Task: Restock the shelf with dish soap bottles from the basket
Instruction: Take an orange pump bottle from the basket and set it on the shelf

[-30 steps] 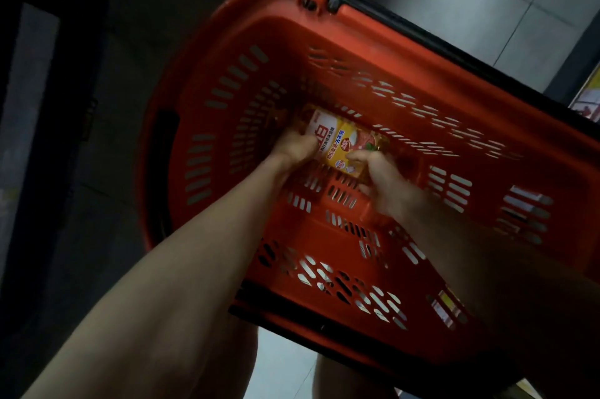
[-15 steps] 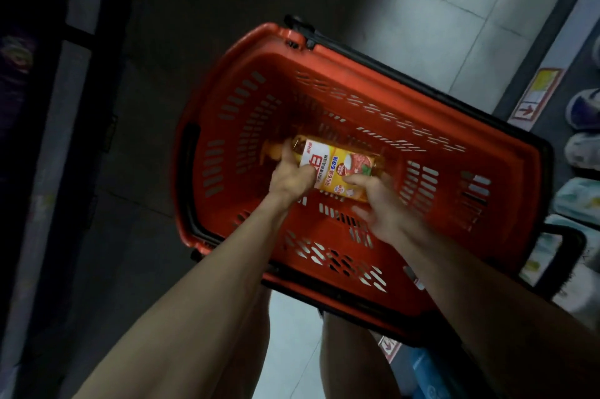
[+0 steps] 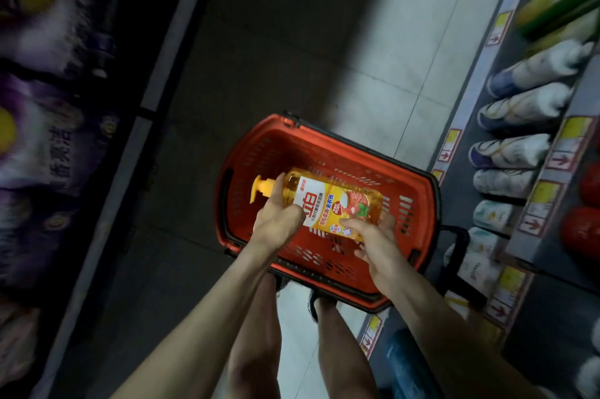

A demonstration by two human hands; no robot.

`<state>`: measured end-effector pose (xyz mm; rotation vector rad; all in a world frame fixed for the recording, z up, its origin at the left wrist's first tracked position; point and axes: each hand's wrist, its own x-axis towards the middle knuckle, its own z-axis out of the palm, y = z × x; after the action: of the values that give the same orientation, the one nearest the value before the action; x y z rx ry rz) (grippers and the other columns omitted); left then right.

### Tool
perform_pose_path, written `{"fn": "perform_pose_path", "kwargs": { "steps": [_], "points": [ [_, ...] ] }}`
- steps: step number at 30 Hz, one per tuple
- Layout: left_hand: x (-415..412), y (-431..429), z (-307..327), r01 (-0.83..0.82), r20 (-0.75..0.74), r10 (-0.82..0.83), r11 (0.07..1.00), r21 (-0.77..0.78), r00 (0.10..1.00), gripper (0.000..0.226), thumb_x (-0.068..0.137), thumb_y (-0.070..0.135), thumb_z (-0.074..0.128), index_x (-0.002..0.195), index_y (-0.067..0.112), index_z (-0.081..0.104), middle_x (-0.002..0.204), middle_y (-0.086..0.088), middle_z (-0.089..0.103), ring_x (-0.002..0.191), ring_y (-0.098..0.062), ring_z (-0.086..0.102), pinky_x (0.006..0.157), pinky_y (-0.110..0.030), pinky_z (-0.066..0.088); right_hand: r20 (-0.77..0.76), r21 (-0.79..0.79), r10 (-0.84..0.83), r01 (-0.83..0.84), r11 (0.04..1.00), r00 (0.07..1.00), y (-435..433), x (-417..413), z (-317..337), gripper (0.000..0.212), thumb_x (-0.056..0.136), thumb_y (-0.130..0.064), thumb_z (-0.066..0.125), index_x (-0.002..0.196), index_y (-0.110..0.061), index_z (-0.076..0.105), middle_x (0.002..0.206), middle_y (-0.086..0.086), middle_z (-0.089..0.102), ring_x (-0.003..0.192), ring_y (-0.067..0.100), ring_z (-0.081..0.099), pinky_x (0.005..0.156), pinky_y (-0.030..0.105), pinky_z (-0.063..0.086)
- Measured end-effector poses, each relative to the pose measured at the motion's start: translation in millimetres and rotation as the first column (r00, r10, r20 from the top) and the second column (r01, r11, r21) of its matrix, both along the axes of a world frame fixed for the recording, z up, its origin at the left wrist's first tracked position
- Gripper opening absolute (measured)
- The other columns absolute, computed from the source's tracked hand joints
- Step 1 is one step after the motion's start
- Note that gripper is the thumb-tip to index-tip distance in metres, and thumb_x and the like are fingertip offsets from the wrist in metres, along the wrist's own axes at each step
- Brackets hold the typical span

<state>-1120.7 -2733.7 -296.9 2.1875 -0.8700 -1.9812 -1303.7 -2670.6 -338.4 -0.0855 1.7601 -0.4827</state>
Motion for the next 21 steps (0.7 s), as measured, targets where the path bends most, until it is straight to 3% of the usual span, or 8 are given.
{"fn": "perform_pose_path", "kwargs": {
  "steps": [3, 5, 8, 11, 14, 17, 21],
  "points": [
    [4, -1, 53, -0.018, -0.047, 0.017, 1.0, -0.02, 0.999, 0.105, 0.071, 0.033, 0.056, 0.166, 0.047, 0.013, 0.12, -0.002, 0.074, 0.108, -0.027, 0.073, 0.101, -0.053, 0.058, -0.004, -0.058, 0.055, -0.055, 0.997, 0.998, -5, -5, 54, 0.069, 0.083, -0.03, 0.085, 0.133, -0.037, 0.037, 0.101, -0.012, 0.075, 0.082, 0.002, 0.074, 0.06, 0.023, 0.054],
    [6, -2, 89, -0.02, -0.063, 0.018, 0.999, -0.026, 0.998, 0.105, 0.073, 0.032, 0.057, 0.165, 0.049, 0.012, 0.122, -0.003, 0.075, 0.109, -0.027, 0.074, 0.1, -0.053, 0.059, -0.006, -0.086, 0.066, -0.066, 0.994, 0.998, -8, -9, 90, 0.071, 0.082, -0.034, 0.085, 0.134, -0.036, 0.035, 0.113, -0.005, 0.073, 0.094, 0.014, 0.076, 0.072, 0.036, 0.06],
    [8, -3, 147, -0.028, -0.033, 0.027, 0.999, -0.037, 0.999, 0.105, 0.071, 0.031, 0.057, 0.164, 0.053, 0.014, 0.116, 0.006, 0.074, 0.102, -0.018, 0.074, 0.087, -0.042, 0.062, -0.013, -0.153, 0.111, -0.112, 0.982, 0.994, -14, -13, 142, 0.066, 0.085, -0.036, 0.082, 0.13, -0.034, 0.034, 0.111, 0.0, 0.074, 0.09, 0.019, 0.079, 0.081, 0.044, 0.064],
    [11, -3, 202, -0.019, -0.005, 0.019, 0.998, -0.058, 1.0, 0.103, 0.073, 0.033, 0.059, 0.164, 0.055, 0.014, 0.109, 0.014, 0.067, 0.096, -0.013, 0.068, 0.078, -0.034, 0.057, -0.082, -0.23, 0.159, -0.174, 0.958, 0.984, -23, -16, 191, 0.063, 0.084, -0.038, 0.084, 0.126, -0.032, 0.037, 0.109, 0.001, 0.073, 0.081, 0.014, 0.079, 0.073, 0.037, 0.062],
    [16, 2, 251, -0.042, -0.008, 0.041, 0.992, -0.116, 0.999, 0.093, 0.088, 0.028, 0.063, 0.164, 0.053, 0.015, 0.11, 0.025, 0.05, 0.092, -0.006, 0.059, 0.071, -0.027, 0.052, -0.146, -0.307, 0.164, -0.202, 0.93, 0.976, -27, -19, 237, 0.06, 0.083, -0.04, 0.087, 0.124, -0.034, 0.044, 0.108, -0.005, 0.072, 0.076, 0.008, 0.078, 0.066, 0.032, 0.06],
    [21, 9, 296, -0.056, -0.033, 0.051, 0.985, -0.164, 0.998, 0.087, 0.1, 0.015, 0.061, 0.165, 0.05, 0.015, 0.14, 0.008, 0.055, 0.112, -0.016, 0.061, 0.094, -0.037, 0.053, -0.16, -0.391, 0.174, -0.224, 0.893, 0.972, -29, -20, 282, 0.054, 0.08, -0.041, 0.089, 0.113, -0.039, 0.046, 0.105, -0.003, 0.075, 0.076, 0.01, 0.079, 0.059, 0.027, 0.06],
    [27, 22, 356, -0.123, -0.085, 0.107, 0.968, -0.218, 0.991, 0.088, 0.1, 0.014, 0.062, 0.166, 0.048, 0.014, 0.142, 0.007, 0.054, 0.125, -0.02, 0.052, 0.111, -0.041, 0.041, -0.144, -0.478, 0.222, -0.264, 0.837, 0.964, -32, -23, 341, 0.068, 0.067, -0.053, 0.093, 0.116, -0.04, 0.048, 0.101, 0.004, 0.081, 0.084, 0.022, 0.081, 0.077, 0.044, 0.064]
  ]
}}
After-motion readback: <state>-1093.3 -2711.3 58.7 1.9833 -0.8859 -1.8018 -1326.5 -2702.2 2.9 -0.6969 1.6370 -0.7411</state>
